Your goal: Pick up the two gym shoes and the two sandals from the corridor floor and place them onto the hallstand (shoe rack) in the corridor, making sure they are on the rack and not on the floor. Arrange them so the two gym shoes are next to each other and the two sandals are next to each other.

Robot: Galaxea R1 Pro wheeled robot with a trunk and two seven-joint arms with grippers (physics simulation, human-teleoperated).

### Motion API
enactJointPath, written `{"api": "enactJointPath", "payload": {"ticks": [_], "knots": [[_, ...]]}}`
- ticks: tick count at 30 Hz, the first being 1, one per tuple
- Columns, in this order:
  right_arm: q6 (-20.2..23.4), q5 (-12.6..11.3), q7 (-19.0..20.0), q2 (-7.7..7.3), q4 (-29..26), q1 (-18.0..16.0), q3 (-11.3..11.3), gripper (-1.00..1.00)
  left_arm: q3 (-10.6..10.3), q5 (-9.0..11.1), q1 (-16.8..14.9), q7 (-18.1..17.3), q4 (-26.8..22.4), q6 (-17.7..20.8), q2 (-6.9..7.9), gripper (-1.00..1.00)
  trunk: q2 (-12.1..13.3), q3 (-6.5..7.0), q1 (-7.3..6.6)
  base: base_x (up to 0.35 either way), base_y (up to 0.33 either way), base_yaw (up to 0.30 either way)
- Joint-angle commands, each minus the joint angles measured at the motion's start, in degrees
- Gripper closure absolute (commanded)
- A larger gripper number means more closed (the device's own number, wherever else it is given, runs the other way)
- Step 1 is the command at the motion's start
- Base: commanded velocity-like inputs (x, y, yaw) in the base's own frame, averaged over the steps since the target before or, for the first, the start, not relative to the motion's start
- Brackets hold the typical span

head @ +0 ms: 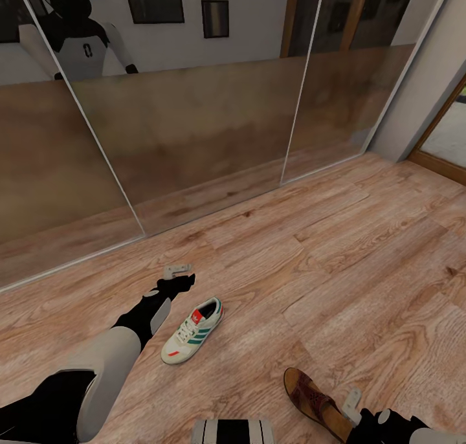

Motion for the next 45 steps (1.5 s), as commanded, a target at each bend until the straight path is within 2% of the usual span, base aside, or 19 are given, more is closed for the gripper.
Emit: {"api": "enactJointPath", "payload": {"ticks": [1, 4, 5, 6, 10, 24, 28, 34, 45], "knots": [[-0.38, 0.59, 0.01, 0.0, 0.15, -0.08, -0.24, -1.0, 0.19, 0.55, -0.01, 0.0, -0.04, 0.12, -0.04, -1.0, -0.02, -0.04, -0.01, 0.0, 0.0, 0.0], [-0.4, 0.59, -1.23, 0.0, 0.15, -0.09, -0.22, -1.0, 0.19, 0.56, -0.01, 0.0, -0.04, 0.13, -0.04, -1.0, -0.02, -0.04, -0.01, 0.0, 0.0, 0.0], [-0.39, 0.59, -2.04, 0.0, 0.15, -0.09, -0.21, -1.0, 0.19, 0.56, -0.01, 0.0, -0.04, 0.13, -0.04, -1.0, -0.02, -0.04, -0.01, 0.0, 0.0, 0.0], [-0.36, 0.59, -4.59, 0.0, 0.15, -0.08, -0.19, -1.0, 0.19, 0.56, -0.01, 0.0, -0.05, 0.12, -0.04, -1.0, -0.02, -0.04, -0.01, 0.0, 0.0, 0.0], [-0.35, 0.59, -6.59, 0.07, 0.15, -0.07, -0.18, -1.0, 0.19, 0.55, -0.01, 0.0, -0.03, 0.12, -0.04, -1.0, -0.02, -0.04, -0.01, 0.0, 0.0, 0.0], [-0.34, 0.7, -7.64, 0.46, 0.15, -0.08, 0.11, -1.0, 0.19, 0.56, -0.01, 0.0, 0.01, 0.13, -0.04, -1.0, -0.02, -0.04, -0.01, 0.0, 0.0, 0.0], [-0.27, 1.74, -7.67, 1.21, 0.15, -0.06, 0.41, -1.0, 0.19, 0.55, -0.01, 0.0, 0.02, 0.12, -0.04, -1.0, -0.02, -0.04, -0.01, 0.0, 0.0, 0.0], [-0.18, 4.89, -7.84, 2.19, 0.15, 0.18, 0.6, -1.0, 0.19, 0.56, -0.01, 0.0, 0.02, 0.12, -0.04, -1.0, -0.02, -0.04, -0.01, 0.0, 0.0, 0.0], [-0.16, 5.78, -9.08, 3.33, 0.15, 0.67, 0.61, -1.0, 0.19, 0.56, -0.01, 0.0, 0.02, 0.12, -0.04, -1.0, -0.02, -0.04, -0.01, 0.0, 0.0, 0.0]]}}
